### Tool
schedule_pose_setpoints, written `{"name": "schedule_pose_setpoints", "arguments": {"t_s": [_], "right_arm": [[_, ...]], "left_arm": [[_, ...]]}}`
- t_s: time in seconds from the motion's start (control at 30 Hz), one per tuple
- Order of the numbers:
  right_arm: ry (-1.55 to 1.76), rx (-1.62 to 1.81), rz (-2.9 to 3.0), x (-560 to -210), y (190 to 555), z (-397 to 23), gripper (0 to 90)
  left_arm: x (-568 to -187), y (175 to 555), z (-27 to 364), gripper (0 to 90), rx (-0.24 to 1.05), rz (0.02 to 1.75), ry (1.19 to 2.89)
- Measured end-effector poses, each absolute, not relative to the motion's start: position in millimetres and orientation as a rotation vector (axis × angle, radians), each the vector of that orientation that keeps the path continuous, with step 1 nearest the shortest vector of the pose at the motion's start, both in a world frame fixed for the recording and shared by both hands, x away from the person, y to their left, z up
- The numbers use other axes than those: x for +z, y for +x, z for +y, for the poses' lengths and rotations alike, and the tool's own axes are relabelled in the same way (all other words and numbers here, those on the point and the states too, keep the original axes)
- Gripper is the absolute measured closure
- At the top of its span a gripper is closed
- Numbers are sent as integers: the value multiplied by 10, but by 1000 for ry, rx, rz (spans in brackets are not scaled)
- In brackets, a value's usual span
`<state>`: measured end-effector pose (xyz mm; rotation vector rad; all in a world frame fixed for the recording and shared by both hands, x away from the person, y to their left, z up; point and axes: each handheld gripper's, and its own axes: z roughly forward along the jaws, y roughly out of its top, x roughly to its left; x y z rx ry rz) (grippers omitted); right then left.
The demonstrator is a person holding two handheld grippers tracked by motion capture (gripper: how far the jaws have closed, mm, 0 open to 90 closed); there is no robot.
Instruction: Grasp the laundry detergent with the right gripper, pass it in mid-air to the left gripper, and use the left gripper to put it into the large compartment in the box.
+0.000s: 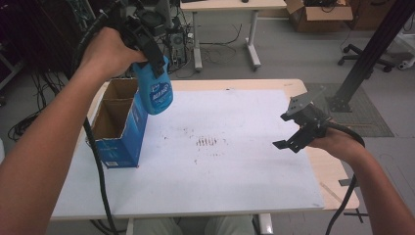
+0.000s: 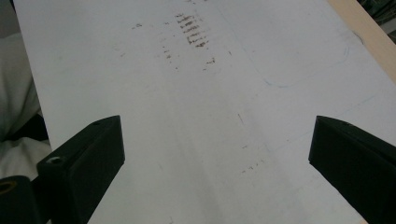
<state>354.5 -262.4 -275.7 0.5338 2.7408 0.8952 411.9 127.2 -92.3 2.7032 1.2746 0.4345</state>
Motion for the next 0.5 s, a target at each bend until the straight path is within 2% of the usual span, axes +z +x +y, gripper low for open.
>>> {"name": "schedule_pose_setpoints", "arguments": {"t_s": [0.5], "right_arm": [[525, 865, 2725, -2681, 3518, -2712, 32]], "left_arm": [[-709, 4101, 1800, 381, 475, 1631, 2490]]}}
